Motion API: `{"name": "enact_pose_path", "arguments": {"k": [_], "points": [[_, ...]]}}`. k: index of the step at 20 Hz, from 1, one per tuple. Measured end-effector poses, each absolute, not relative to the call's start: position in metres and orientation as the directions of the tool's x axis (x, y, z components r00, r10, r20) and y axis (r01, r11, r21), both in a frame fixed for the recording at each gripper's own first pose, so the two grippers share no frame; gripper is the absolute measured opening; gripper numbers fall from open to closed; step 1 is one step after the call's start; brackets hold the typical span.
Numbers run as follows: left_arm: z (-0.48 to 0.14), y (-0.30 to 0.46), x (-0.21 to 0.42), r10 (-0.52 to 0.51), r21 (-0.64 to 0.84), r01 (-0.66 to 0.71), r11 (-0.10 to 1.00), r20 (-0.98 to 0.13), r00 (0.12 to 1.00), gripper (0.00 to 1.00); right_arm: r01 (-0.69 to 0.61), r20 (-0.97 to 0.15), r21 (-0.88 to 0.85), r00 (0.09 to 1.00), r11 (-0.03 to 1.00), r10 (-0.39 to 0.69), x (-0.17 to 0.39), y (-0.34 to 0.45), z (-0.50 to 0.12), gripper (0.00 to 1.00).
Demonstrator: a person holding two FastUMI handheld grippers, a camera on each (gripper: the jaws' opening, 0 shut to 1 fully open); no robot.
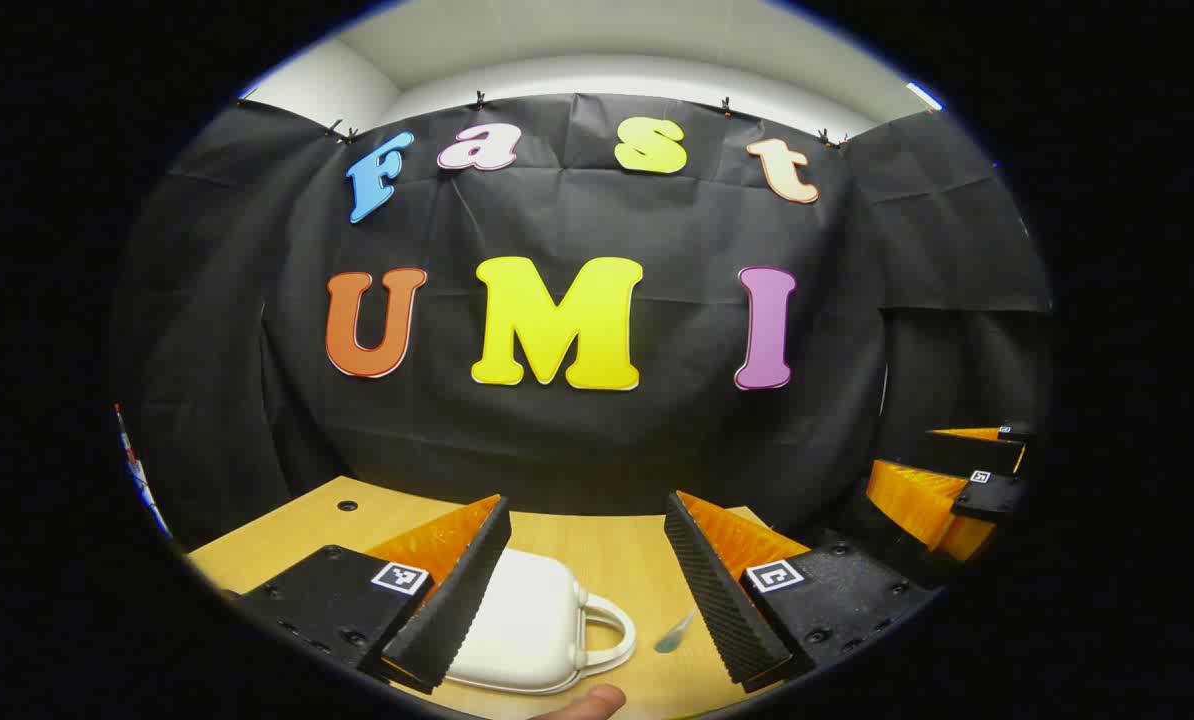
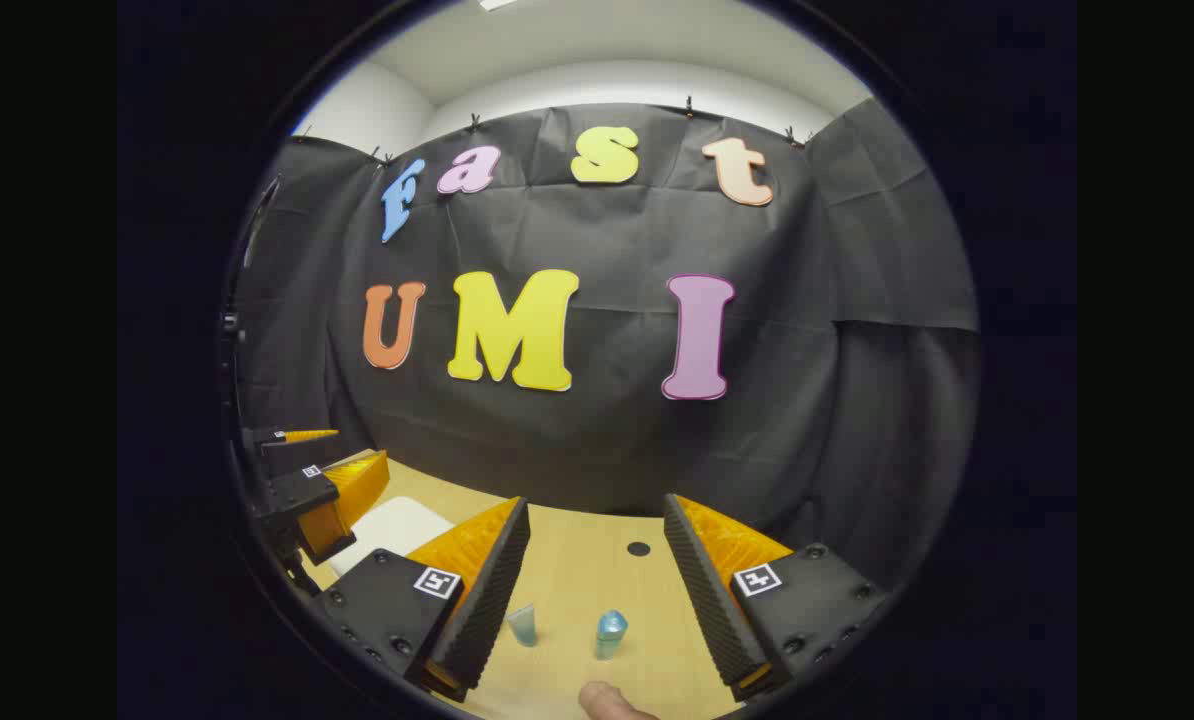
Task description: First open the suitcase, pack the skin care products into it, and then close the suitcase.
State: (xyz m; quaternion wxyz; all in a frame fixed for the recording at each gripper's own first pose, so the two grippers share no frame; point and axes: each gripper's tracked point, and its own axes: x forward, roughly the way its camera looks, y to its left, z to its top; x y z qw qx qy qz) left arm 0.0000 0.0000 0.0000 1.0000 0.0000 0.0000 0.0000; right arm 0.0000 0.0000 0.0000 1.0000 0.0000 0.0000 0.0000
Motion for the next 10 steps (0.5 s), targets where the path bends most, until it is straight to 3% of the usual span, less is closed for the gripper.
{"name": "enact_pose_path", "arguments": {"k": [10], "points": [[-0.012, 0.015, 0.008, -0.023, 0.014, 0.023, 1.000, -0.012, 1.000, 0.99, 0.040, -0.028, -0.015, 0.999, 0.999, -0.040, 0.010, 0.009, -0.007, 0.81]]}}
